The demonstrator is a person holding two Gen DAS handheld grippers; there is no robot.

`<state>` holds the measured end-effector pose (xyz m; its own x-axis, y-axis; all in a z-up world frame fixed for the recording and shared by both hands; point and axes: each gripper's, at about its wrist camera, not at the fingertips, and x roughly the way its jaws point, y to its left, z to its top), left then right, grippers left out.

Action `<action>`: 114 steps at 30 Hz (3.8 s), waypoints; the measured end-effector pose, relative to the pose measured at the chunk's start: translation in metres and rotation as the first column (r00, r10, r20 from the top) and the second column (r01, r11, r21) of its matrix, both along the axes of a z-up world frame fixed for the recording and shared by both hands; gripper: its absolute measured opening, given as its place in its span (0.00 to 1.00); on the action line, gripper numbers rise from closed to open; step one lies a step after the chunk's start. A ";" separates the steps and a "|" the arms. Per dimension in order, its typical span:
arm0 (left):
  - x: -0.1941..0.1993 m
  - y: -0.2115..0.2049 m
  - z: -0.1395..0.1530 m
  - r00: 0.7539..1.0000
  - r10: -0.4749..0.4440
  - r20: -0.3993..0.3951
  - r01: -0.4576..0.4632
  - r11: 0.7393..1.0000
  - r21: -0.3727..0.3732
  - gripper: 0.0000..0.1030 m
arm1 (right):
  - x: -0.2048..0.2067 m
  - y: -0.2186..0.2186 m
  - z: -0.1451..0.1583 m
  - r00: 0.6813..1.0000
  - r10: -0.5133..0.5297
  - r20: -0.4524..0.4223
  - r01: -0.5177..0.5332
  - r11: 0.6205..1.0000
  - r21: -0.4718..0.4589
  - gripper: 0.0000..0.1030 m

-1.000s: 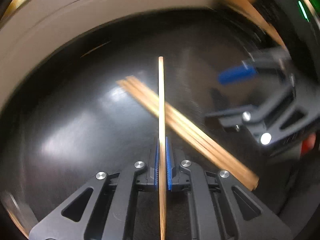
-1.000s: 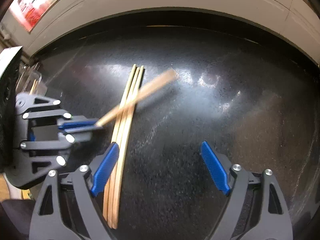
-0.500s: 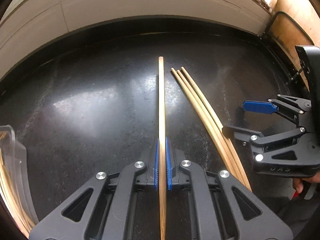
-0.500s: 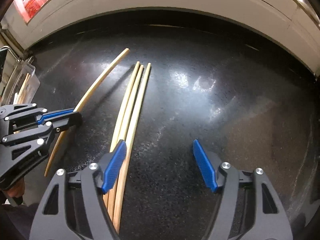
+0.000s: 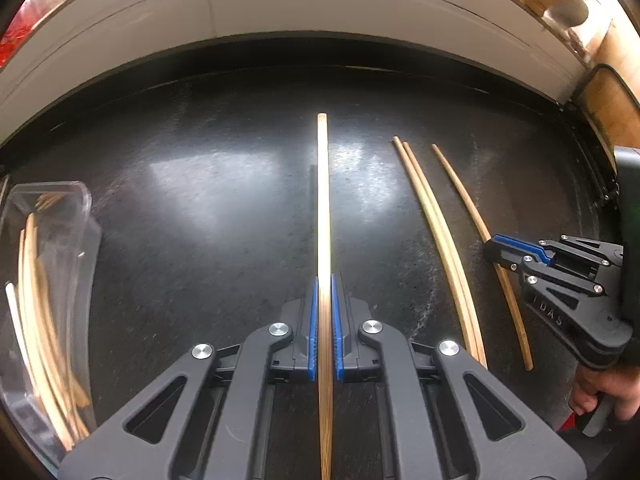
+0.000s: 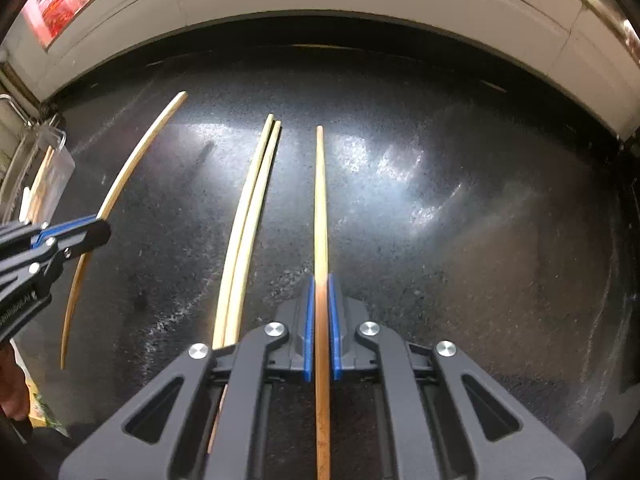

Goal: Organize utensils
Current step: 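Lift both held chopsticks and carry them over the clear container, then lower the chopsticks into the container and open both tools, then move both open tools back over the last two chopsticks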

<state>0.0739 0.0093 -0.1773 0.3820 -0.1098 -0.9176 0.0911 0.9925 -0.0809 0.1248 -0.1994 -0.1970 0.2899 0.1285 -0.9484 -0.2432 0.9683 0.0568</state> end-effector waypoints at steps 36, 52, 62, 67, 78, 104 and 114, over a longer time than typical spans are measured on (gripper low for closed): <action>-0.089 0.206 0.122 0.944 0.322 0.079 -0.326 0.944 0.048 0.06 | -0.056 0.231 0.164 0.976 0.205 0.072 -0.217 0.910 0.353 0.07; -0.084 0.284 0.101 0.928 0.370 0.044 -0.371 0.928 0.018 0.06 | -0.053 0.325 0.126 0.979 0.205 -0.023 -0.182 0.910 0.373 0.07; -0.078 0.292 0.089 0.934 0.355 0.027 -0.356 0.935 0.008 0.06 | -0.051 0.333 0.118 0.982 0.187 -0.040 -0.160 0.919 0.361 0.07; -0.075 0.296 0.085 0.934 0.356 0.021 -0.356 0.934 0.008 0.06 | -0.049 0.337 0.115 0.982 0.182 -0.048 -0.154 0.922 0.356 0.07; -0.068 0.304 0.065 0.936 0.351 -0.013 -0.351 0.936 0.013 0.06 | -0.043 0.343 0.102 0.983 0.171 -0.073 -0.137 0.931 0.339 0.07; -0.083 0.321 0.070 0.905 0.423 0.051 -0.422 0.906 -0.022 0.94 | -0.024 0.317 0.118 0.993 0.111 -0.031 -0.091 0.919 0.383 0.69; -0.089 0.291 0.083 0.908 0.413 0.073 -0.413 0.910 -0.014 0.94 | -0.034 0.285 0.133 0.994 0.109 0.005 -0.103 0.917 0.386 0.69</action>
<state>-0.0152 0.3003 -0.0944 0.4586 0.0740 -0.8856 -0.3217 0.9428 -0.0878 0.0908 0.0857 -0.0637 0.2397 0.5140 -0.8236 -0.3394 0.8392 0.4250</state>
